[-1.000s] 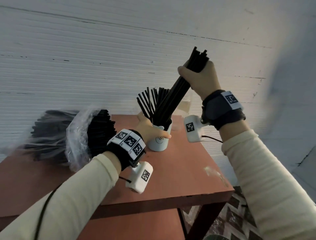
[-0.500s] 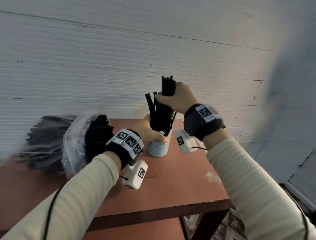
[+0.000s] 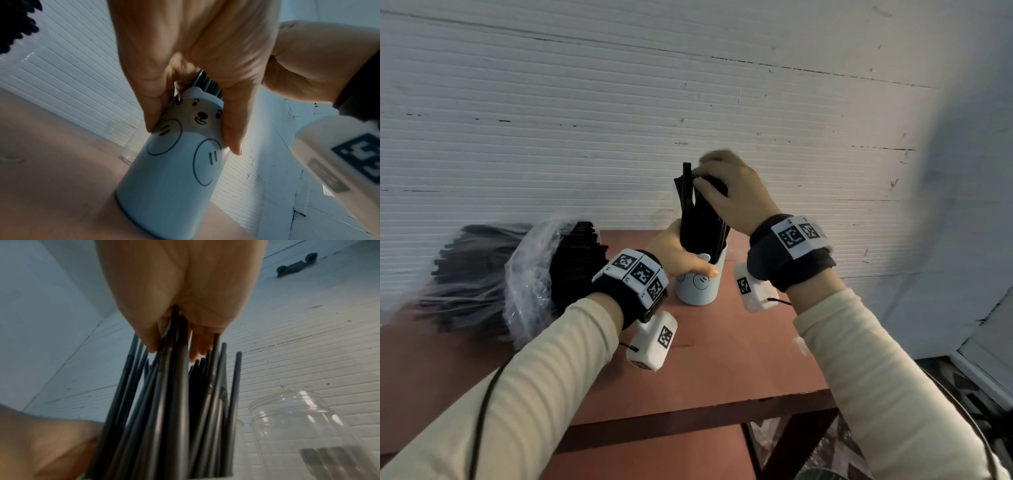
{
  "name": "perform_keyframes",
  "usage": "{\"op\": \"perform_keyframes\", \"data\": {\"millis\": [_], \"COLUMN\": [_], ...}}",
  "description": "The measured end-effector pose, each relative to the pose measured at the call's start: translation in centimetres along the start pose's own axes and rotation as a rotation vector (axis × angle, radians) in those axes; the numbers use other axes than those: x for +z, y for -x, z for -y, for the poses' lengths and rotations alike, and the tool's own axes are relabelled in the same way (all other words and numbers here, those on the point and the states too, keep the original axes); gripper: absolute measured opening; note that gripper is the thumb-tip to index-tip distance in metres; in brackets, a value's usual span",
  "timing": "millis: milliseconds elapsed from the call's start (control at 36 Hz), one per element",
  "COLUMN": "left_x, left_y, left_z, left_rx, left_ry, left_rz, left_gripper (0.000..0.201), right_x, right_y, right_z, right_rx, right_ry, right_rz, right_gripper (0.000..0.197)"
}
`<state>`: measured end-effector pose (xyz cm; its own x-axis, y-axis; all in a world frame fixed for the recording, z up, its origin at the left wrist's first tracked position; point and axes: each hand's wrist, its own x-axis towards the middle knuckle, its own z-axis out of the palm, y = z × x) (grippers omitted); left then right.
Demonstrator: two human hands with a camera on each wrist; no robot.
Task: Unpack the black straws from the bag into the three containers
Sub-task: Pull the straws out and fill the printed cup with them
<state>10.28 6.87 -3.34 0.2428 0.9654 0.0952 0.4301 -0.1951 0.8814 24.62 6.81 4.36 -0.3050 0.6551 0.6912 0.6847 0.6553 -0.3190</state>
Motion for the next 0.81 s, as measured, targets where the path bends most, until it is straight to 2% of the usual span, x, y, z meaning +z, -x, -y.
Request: {"op": "perform_keyframes", "data": {"millis": [56, 139, 222, 306, 389, 500, 583, 667, 805], "left_x": [0.0, 0.1, 0.1, 0.1, 0.2, 0.1, 0.2, 0.4, 0.8], "left_y": [-0.1, -0.2, -0.2, -0.1, -0.2, 0.0, 0.2, 0.5, 0.5], "left_z": [0.0, 0.2, 0.2, 0.1, 0.1, -0.1, -0.1, -0.4, -0.1], "left_rx": [-0.002, -0.012, -0.005, -0.006, -0.012, -0.038, -0.033, -0.051, -0.090], "left_ry": [0.005, -0.002, -0.013, -0.028, -0.057, -0.040, -0.031, 0.003, 0.077], "left_rz": [0.002, -0.005, -0.004, -0.008, -0.014, -0.009, -0.026, -0.020, 0.000], "left_gripper": [0.086, 0.087, 0.087, 0.086, 0.090, 0.092, 0.091, 0.093, 0.111], "right_x": [0.2, -0.1, -0.5, -0.5, -0.4, -0.5, -0.7, -1.0, -1.5], "right_y": [0.2, 0.4, 0.7, 1.0, 1.3, 1.3, 1.4, 1.6, 1.8], "right_z": [-0.1, 0.4, 1.3, 2.3, 2.6, 2.0, 1.3, 1.1, 1.4], "right_rx": [0.034, 0.035, -0.081, -0.151, -0.145, -0.124, -0.117, -0.051, -0.054], "right_ry": [0.046, 0.040, 0.015, -0.004, 0.083, 0.155, 0.225, 0.240, 0.159], "right_rz": [0.022, -0.035, -0.055, 0.037, 0.135, 0.053, 0.014, 0.071, 0.026], "right_gripper": [0.025, 0.033, 0.049, 0.055, 0.048, 0.034, 0.035, 0.034, 0.039]}}
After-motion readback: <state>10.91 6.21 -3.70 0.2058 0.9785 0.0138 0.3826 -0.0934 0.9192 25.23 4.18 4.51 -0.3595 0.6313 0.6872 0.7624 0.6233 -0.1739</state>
